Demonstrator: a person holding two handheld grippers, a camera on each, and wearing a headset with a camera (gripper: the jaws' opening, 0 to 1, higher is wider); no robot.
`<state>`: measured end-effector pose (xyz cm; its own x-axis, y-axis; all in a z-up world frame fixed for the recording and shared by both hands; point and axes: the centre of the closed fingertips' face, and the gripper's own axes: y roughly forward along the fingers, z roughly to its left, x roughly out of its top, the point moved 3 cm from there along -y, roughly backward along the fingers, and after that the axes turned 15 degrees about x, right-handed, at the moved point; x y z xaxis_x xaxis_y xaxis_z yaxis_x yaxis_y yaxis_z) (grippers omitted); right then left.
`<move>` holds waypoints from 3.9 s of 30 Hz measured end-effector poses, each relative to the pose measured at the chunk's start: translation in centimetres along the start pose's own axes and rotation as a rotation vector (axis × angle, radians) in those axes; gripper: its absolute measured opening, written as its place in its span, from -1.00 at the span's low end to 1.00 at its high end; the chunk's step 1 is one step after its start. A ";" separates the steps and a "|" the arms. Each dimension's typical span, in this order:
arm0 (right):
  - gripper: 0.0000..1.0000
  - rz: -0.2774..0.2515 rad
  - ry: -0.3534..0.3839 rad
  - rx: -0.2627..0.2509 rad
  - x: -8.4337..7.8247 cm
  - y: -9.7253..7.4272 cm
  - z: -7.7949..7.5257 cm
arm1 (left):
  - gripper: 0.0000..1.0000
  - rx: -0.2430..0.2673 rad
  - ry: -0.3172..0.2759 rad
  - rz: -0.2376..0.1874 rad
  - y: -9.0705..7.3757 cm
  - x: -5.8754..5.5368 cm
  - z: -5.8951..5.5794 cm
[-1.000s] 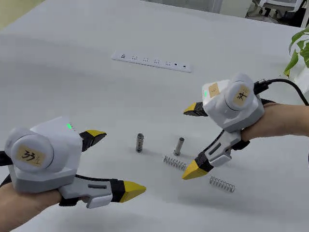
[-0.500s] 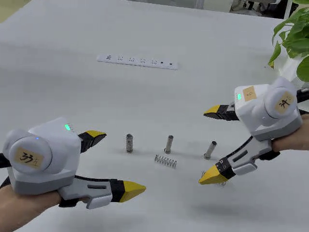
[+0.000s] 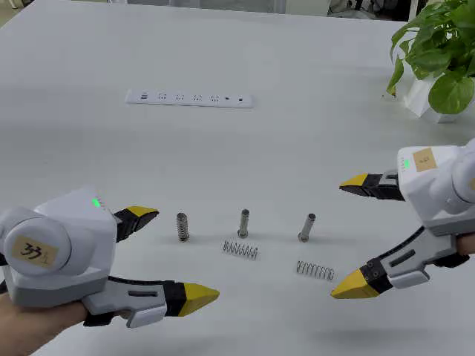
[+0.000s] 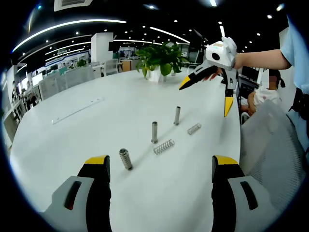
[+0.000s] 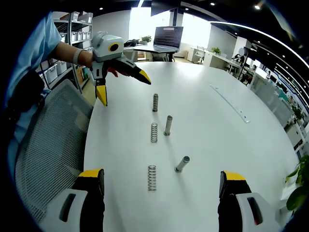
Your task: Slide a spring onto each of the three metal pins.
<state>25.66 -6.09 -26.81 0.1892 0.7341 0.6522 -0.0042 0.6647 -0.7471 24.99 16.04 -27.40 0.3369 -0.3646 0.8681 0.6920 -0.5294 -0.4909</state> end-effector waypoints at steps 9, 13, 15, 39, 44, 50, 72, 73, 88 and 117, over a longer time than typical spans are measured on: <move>0.98 -0.028 0.082 -0.061 -3.4 -2.1 1.3 | 0.69 -0.029 0.023 0.017 0.7 -0.3 -0.7; 0.98 -0.038 0.107 -0.075 -4.3 -2.6 1.9 | 0.69 -0.045 0.037 0.026 1.0 -0.4 -1.1; 0.98 -0.042 0.123 -0.085 -4.8 -2.9 2.2 | 0.69 -0.053 0.046 0.028 1.2 -0.3 -1.3; 0.98 -0.101 0.209 -0.111 -6.5 -3.0 4.2 | 0.12 -0.132 0.256 0.053 5.0 0.1 -2.1; 0.98 -0.114 0.230 -0.122 -6.9 -3.2 4.6 | 0.05 -0.145 0.268 0.080 6.4 -0.7 -2.9; 0.98 -0.124 0.265 -0.134 -7.9 -3.4 5.3 | -0.04 -0.162 0.269 0.096 7.4 -1.3 -3.5; 0.95 -0.147 0.351 -0.150 -9.6 -3.3 6.5 | -0.27 -0.206 0.331 0.170 9.0 -2.6 -3.9; 0.95 -0.148 0.350 -0.150 -9.6 -3.2 6.5 | -0.29 -0.206 0.334 0.170 9.0 -2.6 -3.8; 0.94 -0.150 0.347 -0.139 -9.2 -2.8 6.6 | -0.62 -0.212 0.371 0.174 8.7 -2.8 -3.4; 0.88 -0.203 0.354 -0.128 -7.8 -1.8 6.6 | -0.86 -0.193 0.305 0.176 8.5 -3.0 -3.5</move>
<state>17.70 -12.12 -29.69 0.4988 0.4827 0.7199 0.1857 0.7517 -0.6328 27.63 9.93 -34.49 0.2147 -0.6577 0.7220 0.4982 -0.5621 -0.6602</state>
